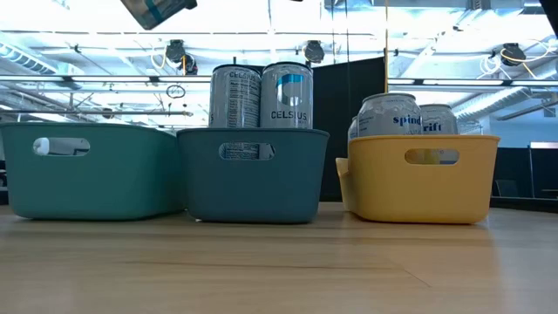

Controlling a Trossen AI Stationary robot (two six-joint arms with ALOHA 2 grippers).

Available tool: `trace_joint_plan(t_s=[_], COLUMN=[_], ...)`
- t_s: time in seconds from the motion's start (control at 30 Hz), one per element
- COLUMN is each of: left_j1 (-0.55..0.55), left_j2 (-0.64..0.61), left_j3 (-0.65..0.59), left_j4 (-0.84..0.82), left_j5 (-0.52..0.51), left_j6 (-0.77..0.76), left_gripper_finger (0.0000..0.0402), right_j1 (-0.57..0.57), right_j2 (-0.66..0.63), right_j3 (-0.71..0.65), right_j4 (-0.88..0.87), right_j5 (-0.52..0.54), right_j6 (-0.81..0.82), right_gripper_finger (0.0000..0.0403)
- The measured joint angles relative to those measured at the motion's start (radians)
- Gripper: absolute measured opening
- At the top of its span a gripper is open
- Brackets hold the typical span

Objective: Sort soda cans
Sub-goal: Put the center blue soda can can into the green bin

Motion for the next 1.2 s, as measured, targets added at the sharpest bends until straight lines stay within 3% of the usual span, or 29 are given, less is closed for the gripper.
trace_joint_plan(t_s=[0.23, 0.83, 1.1, 1.2], left_j1=[0.0, 0.0, -0.009, -0.024], left_j2=[0.0, 0.001, 0.0, -0.001], left_j3=[0.0, -0.001, -0.001, -0.001], left_j4=[0.0, -0.001, -0.007, -0.021], left_j5=[0.001, -0.005, -0.125, -0.206], left_j6=[-0.001, -0.012, -0.063, -0.092], left_gripper_finger=[0.0256, 0.0257, 0.0257, 0.0257], right_j1=[0.0, -0.019, -0.02, -0.002], right_j2=[0.0, -0.004, -0.054, -0.11], right_j3=[0.0, 0.0, -0.001, 0.0], right_j4=[0.005, 0.016, -0.086, -0.131], right_j5=[0.001, 0.007, 0.015, 0.072], right_j6=[0.009, 0.088, 0.076, 0.074], right_gripper_finger=[0.0231, 0.03, 0.0327, 0.0329])
